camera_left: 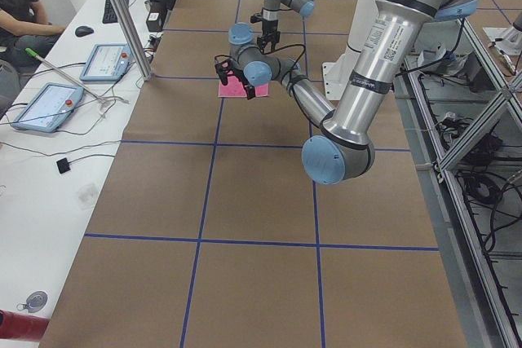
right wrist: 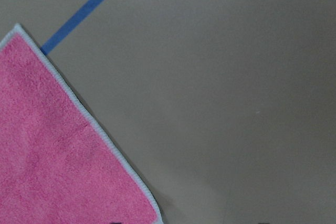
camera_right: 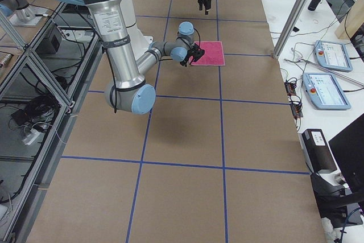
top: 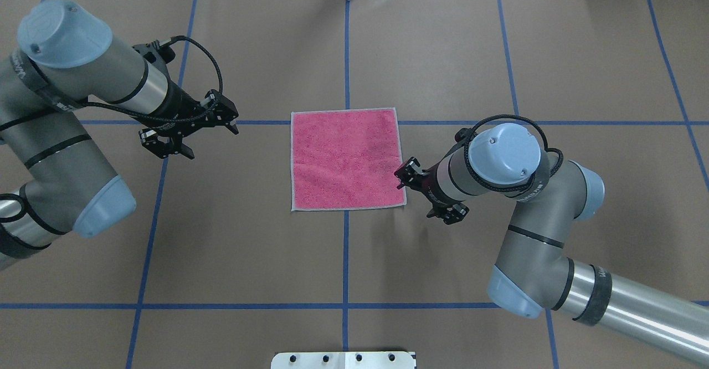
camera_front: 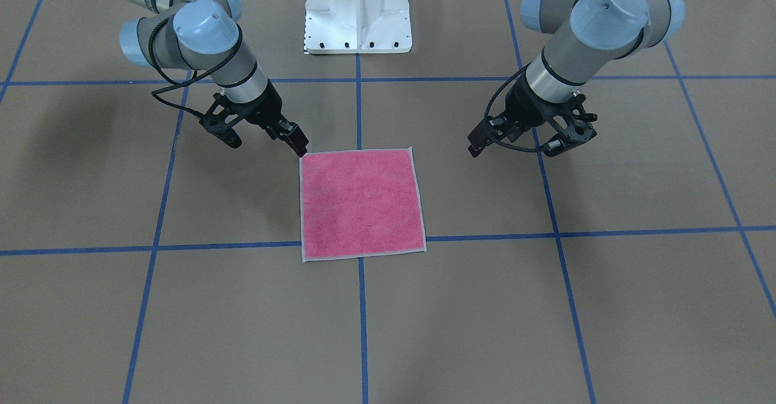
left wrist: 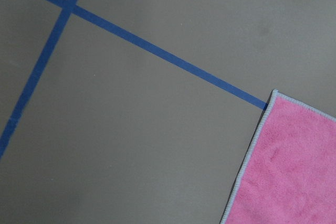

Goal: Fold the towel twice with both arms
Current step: 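Move both grippers in toward the pink towel's side edges, then lower the right gripper onto the towel corner nearest the robot while the left gripper approaches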

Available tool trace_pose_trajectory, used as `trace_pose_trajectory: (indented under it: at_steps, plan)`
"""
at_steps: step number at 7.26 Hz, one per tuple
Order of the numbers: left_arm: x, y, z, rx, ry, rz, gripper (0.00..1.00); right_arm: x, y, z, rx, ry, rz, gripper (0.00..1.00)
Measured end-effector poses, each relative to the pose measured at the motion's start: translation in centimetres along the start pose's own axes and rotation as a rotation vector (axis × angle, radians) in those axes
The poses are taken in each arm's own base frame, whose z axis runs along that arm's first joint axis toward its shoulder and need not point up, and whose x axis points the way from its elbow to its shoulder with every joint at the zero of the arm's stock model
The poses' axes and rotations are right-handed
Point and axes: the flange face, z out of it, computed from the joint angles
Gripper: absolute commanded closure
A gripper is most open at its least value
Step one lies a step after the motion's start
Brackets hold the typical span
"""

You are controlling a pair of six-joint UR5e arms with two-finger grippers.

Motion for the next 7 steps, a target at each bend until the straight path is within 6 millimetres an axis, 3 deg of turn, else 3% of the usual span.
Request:
trace_pose_trajectory:
  at_steps: [5, 7]
  plan:
    - [0.1, 0.1, 0.4, -0.002, -0.005, -0.002, 0.00, -1.4, 0.1, 2.2, 0.028, 0.008, 0.055, 0.23]
    - [0.0, 0.1, 0.5, -0.002, -0.007, -0.003, 0.00, -1.2, 0.1, 2.7, 0.028, 0.015, 0.054, 0.43]
